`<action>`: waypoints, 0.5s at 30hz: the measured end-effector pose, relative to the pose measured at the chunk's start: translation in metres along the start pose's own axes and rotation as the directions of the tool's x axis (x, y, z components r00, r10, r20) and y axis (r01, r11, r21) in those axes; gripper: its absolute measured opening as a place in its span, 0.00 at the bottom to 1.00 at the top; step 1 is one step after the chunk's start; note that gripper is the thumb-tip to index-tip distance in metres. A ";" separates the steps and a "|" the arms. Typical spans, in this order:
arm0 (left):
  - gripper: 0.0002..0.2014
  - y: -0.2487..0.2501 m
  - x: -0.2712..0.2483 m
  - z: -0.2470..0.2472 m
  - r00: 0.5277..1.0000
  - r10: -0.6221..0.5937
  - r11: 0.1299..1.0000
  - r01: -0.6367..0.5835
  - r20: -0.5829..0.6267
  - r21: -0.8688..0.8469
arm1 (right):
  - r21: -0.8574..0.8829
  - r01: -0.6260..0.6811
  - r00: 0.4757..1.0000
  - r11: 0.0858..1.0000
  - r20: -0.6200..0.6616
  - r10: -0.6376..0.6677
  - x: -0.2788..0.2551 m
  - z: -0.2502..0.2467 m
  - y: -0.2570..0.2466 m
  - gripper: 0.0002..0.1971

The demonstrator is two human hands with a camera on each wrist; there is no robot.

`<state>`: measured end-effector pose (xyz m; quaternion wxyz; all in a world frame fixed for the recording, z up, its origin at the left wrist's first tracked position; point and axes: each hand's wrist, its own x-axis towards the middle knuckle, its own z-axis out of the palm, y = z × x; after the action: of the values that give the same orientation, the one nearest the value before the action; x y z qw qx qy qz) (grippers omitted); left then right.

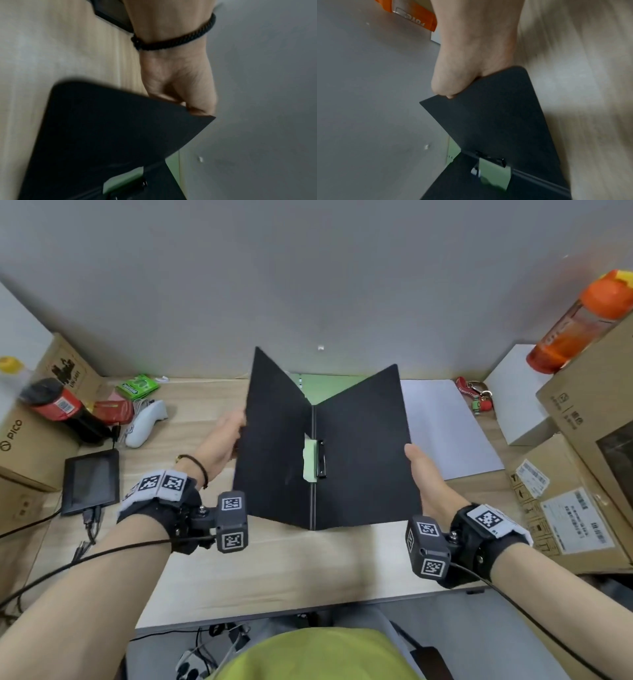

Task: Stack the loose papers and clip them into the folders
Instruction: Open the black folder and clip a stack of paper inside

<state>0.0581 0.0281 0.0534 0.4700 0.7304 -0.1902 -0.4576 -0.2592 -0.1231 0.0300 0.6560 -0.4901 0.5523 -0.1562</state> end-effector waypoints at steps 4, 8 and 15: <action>0.15 -0.064 0.014 -0.039 0.931 -0.121 0.978 0.171 -0.345 0.119 | -0.226 -0.022 0.993 0.974 -0.118 -0.005 0.004 -0.018 0.030 0.16; 0.15 -0.129 -0.006 -0.051 0.844 -0.266 0.932 0.348 -0.466 0.098 | -0.269 -0.106 0.988 0.957 -0.137 0.071 0.002 -0.026 0.067 0.20; 0.23 -0.167 -0.012 -0.044 0.810 -0.214 0.942 0.320 -0.547 0.105 | -0.314 -0.184 0.961 0.931 -0.256 0.103 -0.001 -0.013 0.098 0.20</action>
<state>0.0638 0.1403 -0.0777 0.3621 0.8889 0.0079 -0.2806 -0.3042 -0.0826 -0.0487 0.5025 -0.5305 0.6792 -0.0682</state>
